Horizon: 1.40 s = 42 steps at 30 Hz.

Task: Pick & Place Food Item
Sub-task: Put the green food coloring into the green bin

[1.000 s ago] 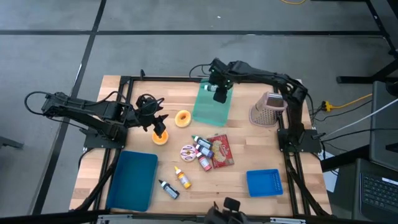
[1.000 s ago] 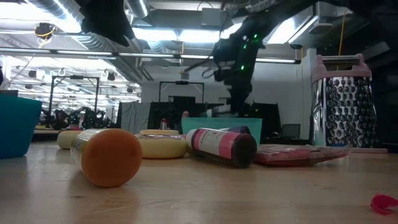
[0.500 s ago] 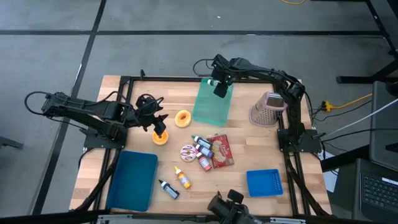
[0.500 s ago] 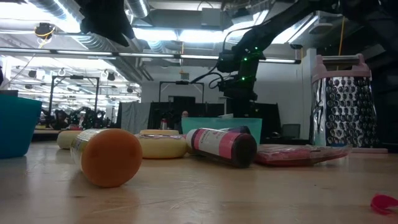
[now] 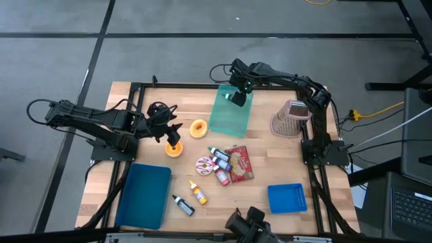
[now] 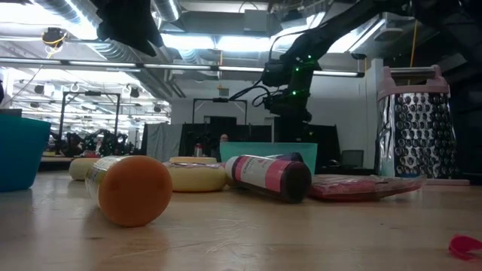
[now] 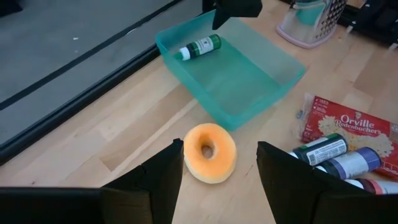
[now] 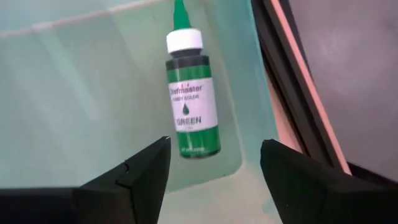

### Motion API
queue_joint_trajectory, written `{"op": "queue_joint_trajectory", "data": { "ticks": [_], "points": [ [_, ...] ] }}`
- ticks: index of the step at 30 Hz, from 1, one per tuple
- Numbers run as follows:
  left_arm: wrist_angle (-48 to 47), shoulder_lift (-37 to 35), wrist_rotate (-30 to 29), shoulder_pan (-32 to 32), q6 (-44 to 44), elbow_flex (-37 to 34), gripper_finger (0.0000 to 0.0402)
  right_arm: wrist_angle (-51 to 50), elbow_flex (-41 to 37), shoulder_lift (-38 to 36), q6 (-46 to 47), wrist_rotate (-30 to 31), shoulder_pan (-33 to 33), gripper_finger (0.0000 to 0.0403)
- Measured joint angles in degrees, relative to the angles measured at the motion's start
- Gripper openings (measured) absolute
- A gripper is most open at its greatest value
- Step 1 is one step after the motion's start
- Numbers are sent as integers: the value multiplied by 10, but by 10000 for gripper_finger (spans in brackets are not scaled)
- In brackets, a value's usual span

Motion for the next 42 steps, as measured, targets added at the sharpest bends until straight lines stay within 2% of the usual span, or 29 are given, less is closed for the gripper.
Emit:
{"op": "queue_joint_trajectory", "data": {
  "ticks": [7, 12, 17, 23, 29, 39, 42],
  "points": [
    [0, 0, -4, 0, -1, 0, 198, -86, 91, -1, 4, -76, 40, 230],
    [0, 0, -6, 0, -1, 0, 198, -127, 147, -1, 19, -114, 111, 224],
    [0, 0, -9, 0, -1, 0, 198, -133, 152, -1, 75, -127, 193, 224],
    [0, 0, 26, 0, -10, 0, 198, -113, 113, -1, 179, -139, 275, 223],
    [-2, 0, 42, 0, -11, 0, 198, -45, 49, -1, 251, -135, 330, 223],
    [1, 0, 71, -1, -17, -13, 198, 63, -58, -1, 360, -128, 359, 223],
    [6, 0, 76, -5, -27, -31, 198, 69, -76, -1, 368, -100, 359, 223]
  ]
}}
